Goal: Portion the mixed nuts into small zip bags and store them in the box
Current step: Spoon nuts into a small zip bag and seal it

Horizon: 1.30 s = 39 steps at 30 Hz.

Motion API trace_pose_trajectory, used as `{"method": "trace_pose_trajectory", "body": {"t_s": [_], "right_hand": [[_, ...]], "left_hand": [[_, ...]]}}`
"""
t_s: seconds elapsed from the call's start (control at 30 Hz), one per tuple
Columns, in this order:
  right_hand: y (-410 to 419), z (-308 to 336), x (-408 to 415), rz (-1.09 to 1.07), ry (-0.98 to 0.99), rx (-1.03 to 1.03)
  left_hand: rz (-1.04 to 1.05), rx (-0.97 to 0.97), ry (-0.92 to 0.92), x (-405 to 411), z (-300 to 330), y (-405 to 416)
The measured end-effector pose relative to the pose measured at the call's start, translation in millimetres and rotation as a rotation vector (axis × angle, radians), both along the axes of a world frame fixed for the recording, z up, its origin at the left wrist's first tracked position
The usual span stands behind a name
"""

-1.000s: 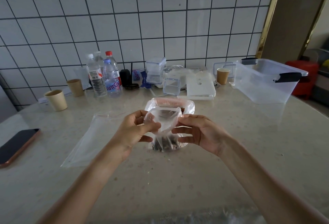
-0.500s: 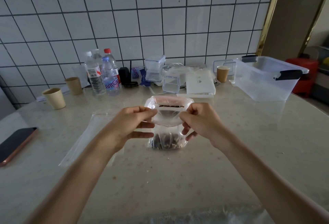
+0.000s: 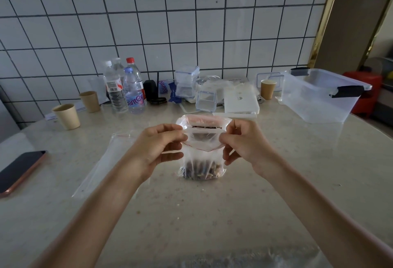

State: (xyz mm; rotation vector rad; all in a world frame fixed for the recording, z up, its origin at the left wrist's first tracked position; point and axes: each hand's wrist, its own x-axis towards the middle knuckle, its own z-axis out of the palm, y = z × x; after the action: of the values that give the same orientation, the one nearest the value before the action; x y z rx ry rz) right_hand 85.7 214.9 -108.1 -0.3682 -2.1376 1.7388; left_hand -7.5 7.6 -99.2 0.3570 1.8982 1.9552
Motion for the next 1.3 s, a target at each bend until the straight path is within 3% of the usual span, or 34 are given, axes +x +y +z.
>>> {"method": "trace_pose_trajectory", "body": {"t_s": [0.07, 0.17, 0.23, 0.27, 0.33, 0.47, 0.57, 0.7, 0.8, 0.87, 1.0, 1.07, 1.17, 1.3], "right_hand": [[-2.5, 0.8, 0.2, -0.071, 0.064, 0.245], [-5.1, 1.0, 0.3, -0.167, 0.148, 0.678], [-7.2, 3.9, 0.1, -0.173, 0.121, 0.776], [-7.6, 6.8, 0.0, -0.149, 0.075, 0.730], [-6.0, 13.1, 0.8, -0.062, -0.037, 0.485], [2.1, 26.2, 5.5, 0.150, -0.213, 0.042], [6.2, 29.1, 6.3, 0.196, -0.218, -0.043], [6.4, 25.9, 4.2, 0.163, -0.122, 0.000], [6.3, 24.7, 1.4, 0.082, -0.012, 0.093], [5.2, 24.7, -0.2, 0.033, 0.052, 0.258], [2.5, 29.1, 0.3, -0.024, 0.140, 0.518], [1.7, 34.5, 1.1, -0.028, 0.147, 0.559], [0.0, 42.6, 1.2, -0.026, 0.113, 0.618], [-1.6, 49.7, 1.2, -0.025, 0.071, 0.738]], "left_hand": [[0.100, -0.181, 0.205, -0.1, 5.8, 4.1], [0.181, -0.484, 0.662, 2.1, 10.5, 7.8], [0.200, -0.671, 0.888, 4.0, 11.4, 8.5], [0.198, -0.717, 0.914, 3.9, 12.3, 8.5], [0.124, -0.699, 0.783, 1.4, 15.8, 8.9], [-0.063, -0.396, 0.203, -2.2, 22.4, 6.2], [-0.127, -0.244, -0.001, -7.6, 22.2, 3.3], [-0.210, -0.225, -0.044, -10.1, 24.2, 1.1], [-0.155, -0.257, 0.027, -9.6, 29.6, 1.6], [-0.043, -0.318, 0.170, -10.1, 32.7, 3.9], [0.157, -0.625, 0.880, -9.6, 32.9, 5.0], [0.187, -0.696, 1.070, -5.0, 35.3, 5.1], [0.099, -0.682, 1.009, -3.3, 39.4, 8.4], [0.018, -0.539, 0.768, -6.7, 45.5, 9.7]]}}
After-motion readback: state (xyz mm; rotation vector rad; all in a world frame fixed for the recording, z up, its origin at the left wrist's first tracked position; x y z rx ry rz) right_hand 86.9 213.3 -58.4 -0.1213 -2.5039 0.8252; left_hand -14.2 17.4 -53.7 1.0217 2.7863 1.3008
